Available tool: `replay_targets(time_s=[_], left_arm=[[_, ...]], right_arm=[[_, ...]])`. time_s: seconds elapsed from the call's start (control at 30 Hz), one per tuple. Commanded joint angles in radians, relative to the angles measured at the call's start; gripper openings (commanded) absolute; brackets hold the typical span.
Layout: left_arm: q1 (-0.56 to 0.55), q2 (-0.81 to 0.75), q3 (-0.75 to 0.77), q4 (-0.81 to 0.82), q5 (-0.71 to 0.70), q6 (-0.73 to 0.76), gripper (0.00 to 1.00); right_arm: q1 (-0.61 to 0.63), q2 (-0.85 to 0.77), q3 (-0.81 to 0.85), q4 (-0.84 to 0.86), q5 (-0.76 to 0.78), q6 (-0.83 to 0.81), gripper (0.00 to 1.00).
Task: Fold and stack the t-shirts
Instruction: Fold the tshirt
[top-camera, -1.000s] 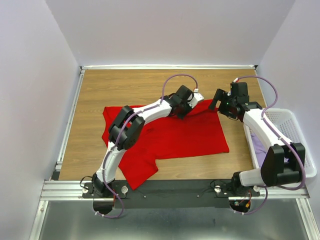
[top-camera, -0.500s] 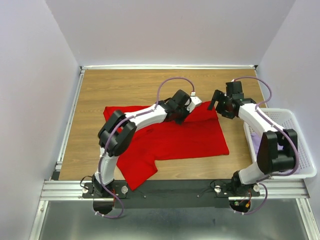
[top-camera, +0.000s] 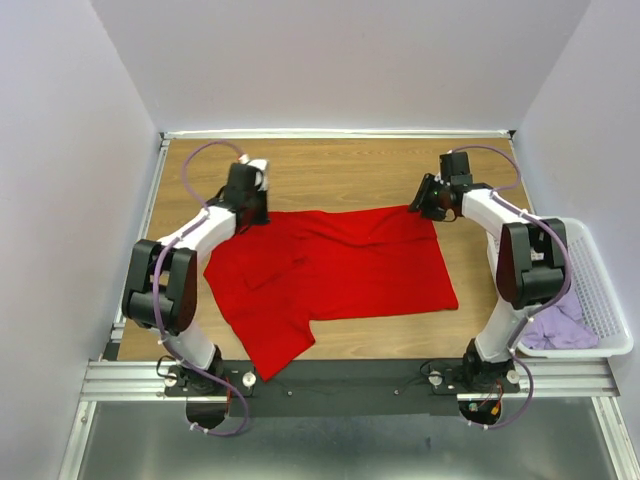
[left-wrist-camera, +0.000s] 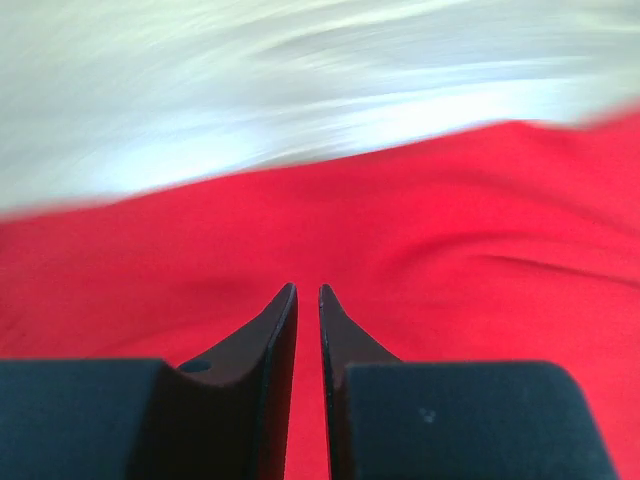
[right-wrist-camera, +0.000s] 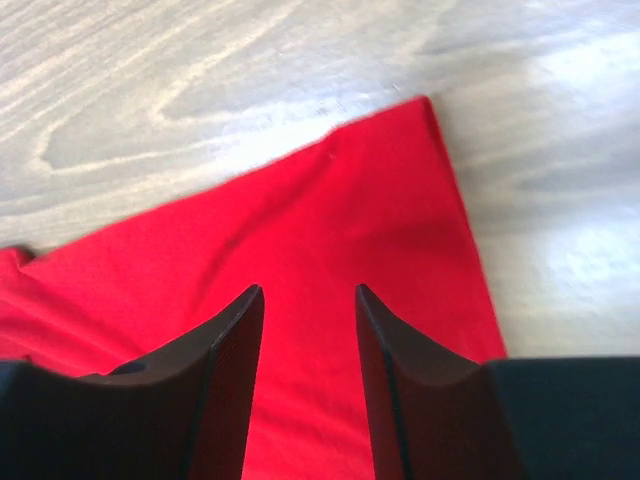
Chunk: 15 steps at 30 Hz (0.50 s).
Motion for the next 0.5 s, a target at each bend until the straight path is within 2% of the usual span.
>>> replay_targets(time_s=[0.0, 0.2, 0.47], left_arm=[[0.151, -0.01, -0.068, -0.005, -0.041, -0.076, 0.22], [0.308, 0.09, -0.026, -0.021, -0.024, -0.096, 0.21], [0.391, 0.24, 0.066, -0.055, -0.03, -0.093, 0.21]], right_arm=[[-0.005, 0.066, 0.052, 0.071, -0.056, 0.001, 0.47], [-0.007, 0.169, 0.107, 0.101, -0.069, 0.017, 0.45], [-0.079, 0.279, 0.122, 0.105, -0.02, 0.047, 0.45]])
